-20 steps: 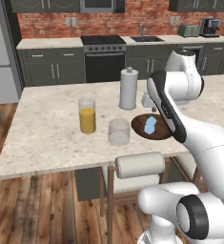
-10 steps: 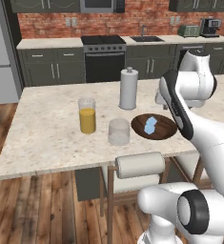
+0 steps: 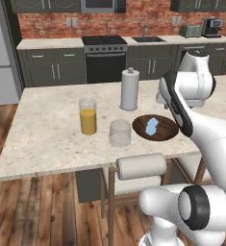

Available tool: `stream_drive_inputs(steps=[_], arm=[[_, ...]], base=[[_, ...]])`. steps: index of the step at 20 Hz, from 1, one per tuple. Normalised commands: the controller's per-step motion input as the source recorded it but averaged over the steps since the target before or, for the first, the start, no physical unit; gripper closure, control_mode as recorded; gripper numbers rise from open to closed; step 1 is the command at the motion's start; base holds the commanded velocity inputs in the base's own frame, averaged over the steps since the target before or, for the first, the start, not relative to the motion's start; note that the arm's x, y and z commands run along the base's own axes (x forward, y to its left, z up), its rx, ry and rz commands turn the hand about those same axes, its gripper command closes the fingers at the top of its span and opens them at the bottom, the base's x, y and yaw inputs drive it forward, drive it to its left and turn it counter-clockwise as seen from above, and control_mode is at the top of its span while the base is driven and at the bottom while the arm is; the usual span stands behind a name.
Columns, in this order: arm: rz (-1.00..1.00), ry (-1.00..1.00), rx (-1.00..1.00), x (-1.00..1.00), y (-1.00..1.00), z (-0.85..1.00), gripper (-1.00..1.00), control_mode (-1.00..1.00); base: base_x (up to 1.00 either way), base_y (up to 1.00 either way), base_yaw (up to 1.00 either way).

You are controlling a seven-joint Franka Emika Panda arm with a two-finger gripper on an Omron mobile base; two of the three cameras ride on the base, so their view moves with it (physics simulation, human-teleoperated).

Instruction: There are two ice cubes in the ice bowl. Place both ice cubes in the glass cup.

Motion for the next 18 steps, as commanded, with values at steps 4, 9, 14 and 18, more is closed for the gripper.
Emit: stream_drive_inputs(steps=[4,9,14,18], arm=[[-0.04,0.00,0.00,0.36,-0.07,-0.11,-1.00,-1.00],[-0.04,0.00,0.01,0.39,-0.08,-0.23,-1.00,-1.00],[-0.02,0.00,0.02,0.27,-0.11,-0.24,-1.00,-1.00],[0.00,0.03,0.05,0.28,-0.01,-0.37,-1.00,-1.00]], base=[[0.00,0.00,0.00],[0.00,0.00,0.00],[0.00,0.00,0.00],[0.00,0.00,0.00]])
